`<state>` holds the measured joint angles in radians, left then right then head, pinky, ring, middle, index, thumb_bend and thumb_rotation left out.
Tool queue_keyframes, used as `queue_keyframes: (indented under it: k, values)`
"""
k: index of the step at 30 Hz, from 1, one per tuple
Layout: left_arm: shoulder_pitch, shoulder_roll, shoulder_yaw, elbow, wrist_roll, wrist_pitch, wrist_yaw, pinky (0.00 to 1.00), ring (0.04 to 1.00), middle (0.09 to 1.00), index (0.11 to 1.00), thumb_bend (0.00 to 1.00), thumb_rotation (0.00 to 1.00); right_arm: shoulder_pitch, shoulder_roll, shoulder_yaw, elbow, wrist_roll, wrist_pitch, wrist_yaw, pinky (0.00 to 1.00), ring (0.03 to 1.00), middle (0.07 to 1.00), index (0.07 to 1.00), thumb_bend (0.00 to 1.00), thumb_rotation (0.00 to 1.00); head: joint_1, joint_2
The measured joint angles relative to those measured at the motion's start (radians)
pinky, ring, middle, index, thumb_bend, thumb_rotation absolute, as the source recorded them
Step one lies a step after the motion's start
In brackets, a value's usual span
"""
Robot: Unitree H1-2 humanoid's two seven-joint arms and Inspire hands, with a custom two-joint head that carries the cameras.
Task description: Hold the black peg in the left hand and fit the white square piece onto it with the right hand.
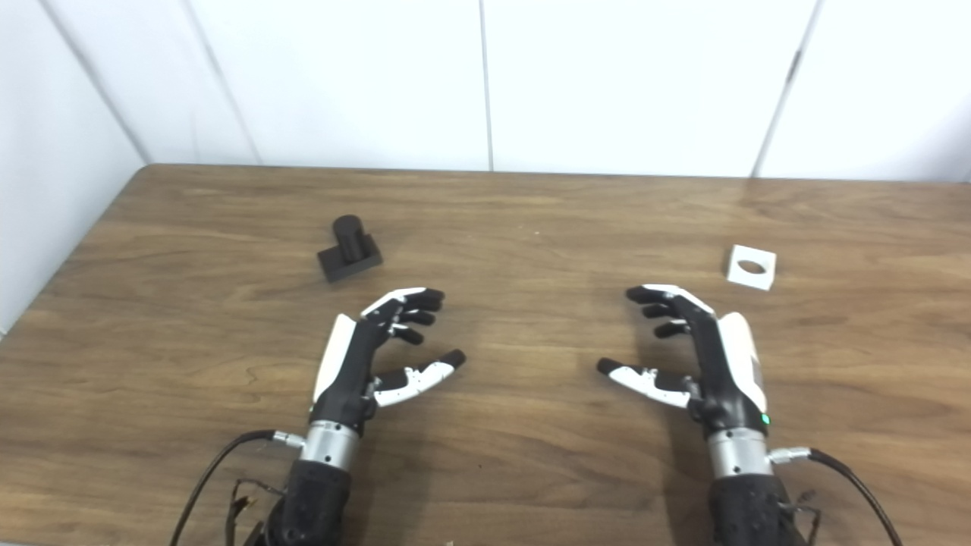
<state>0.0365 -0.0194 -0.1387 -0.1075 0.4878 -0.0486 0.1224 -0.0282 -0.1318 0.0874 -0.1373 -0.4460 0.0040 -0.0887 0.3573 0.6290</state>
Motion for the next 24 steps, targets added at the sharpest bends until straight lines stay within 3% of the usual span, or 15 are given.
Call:
queue_keyframes:
  k: [13,24]
  values:
    - [-0.004,-0.015,-0.007,0.005,0.03,0.002,0.021,0.59,0.695,0.728,0.705,0.62,0.17,0.017,-0.001,-0.016,-0.035,0.024,0.049,0.04,0.6,0.685,0.712,0.683,0.65,0.0,0.017,-0.006]
    - [-0.012,-0.002,0.008,-0.011,0.044,0.06,0.021,0.58,0.691,0.728,0.685,0.62,0.14,0.017,0.0,-0.016,-0.05,0.024,0.07,0.053,0.61,0.692,0.715,0.685,0.66,0.0,0.026,-0.008]
